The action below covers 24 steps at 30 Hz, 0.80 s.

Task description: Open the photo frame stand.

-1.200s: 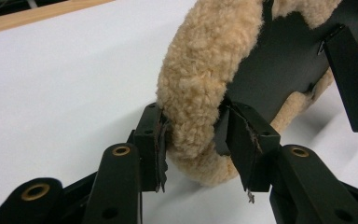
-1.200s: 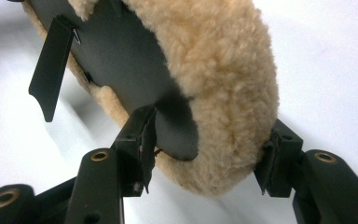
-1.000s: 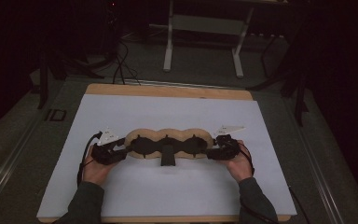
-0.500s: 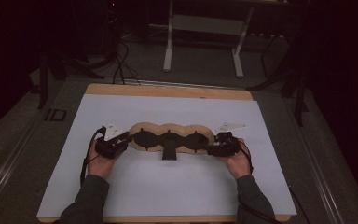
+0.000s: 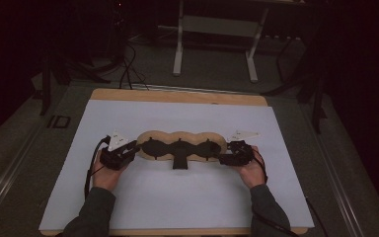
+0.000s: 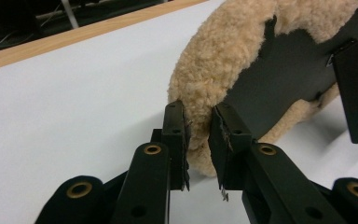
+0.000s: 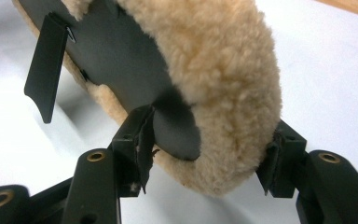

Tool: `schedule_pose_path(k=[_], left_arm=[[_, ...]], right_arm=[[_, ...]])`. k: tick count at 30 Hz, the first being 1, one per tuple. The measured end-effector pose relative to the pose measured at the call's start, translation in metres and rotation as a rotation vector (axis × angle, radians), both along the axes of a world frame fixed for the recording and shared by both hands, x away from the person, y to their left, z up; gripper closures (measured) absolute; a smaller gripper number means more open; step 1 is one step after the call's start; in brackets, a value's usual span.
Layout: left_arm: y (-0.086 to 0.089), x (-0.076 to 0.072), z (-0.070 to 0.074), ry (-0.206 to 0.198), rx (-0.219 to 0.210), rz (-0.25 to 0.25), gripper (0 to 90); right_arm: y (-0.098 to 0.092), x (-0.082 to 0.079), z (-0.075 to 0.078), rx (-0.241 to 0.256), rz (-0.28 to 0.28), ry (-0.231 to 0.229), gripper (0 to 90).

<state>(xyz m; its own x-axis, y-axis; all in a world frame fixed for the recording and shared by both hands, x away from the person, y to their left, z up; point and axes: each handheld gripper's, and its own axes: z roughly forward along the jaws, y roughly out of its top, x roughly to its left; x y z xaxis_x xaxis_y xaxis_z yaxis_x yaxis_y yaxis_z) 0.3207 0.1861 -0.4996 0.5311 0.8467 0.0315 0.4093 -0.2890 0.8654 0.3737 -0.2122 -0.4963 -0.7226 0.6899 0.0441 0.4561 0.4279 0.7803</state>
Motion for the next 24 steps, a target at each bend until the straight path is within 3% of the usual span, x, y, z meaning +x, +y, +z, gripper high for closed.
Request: schedule_pose_path(k=[6,24], left_arm=[[-0.002,-0.006,0.001,-0.009,-0.002,-0.009,76.4],[0.000,-0.021,0.000,0.006,0.005,-0.051,72.8]], right_arm=[[-0.001,-0.001,-0.007,-0.021,-0.003,0.009,42.3],[0.002,-0.014,-0.005,-0.062,-0.007,0.037,39.5]])
